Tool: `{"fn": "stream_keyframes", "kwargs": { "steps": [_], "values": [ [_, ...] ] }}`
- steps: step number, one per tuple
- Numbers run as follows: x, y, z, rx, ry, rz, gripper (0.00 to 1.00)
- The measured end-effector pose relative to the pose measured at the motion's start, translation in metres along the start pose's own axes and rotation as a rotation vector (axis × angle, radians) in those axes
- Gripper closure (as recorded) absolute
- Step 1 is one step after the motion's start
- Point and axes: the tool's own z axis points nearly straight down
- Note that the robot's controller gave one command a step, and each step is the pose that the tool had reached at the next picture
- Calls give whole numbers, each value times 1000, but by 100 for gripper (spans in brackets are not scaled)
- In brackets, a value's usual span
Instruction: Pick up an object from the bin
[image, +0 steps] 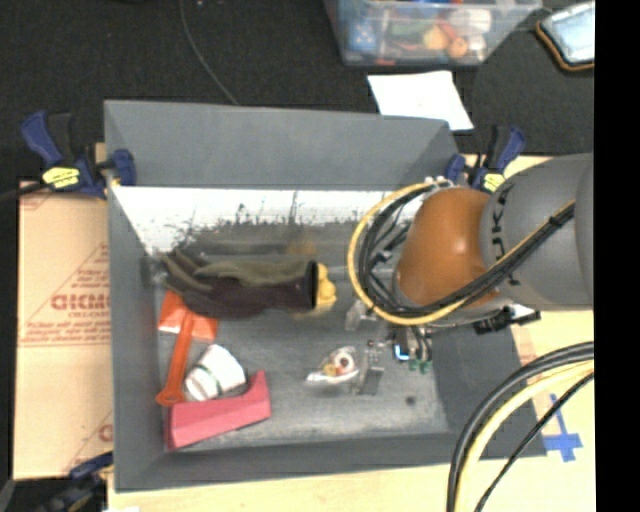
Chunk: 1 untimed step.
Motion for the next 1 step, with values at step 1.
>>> {"fn": "stream_keyframes", "kwargs": {
  "steps": [1],
  "values": [
    [1,-4,43,-1,23,-79,0]
  ]
}}
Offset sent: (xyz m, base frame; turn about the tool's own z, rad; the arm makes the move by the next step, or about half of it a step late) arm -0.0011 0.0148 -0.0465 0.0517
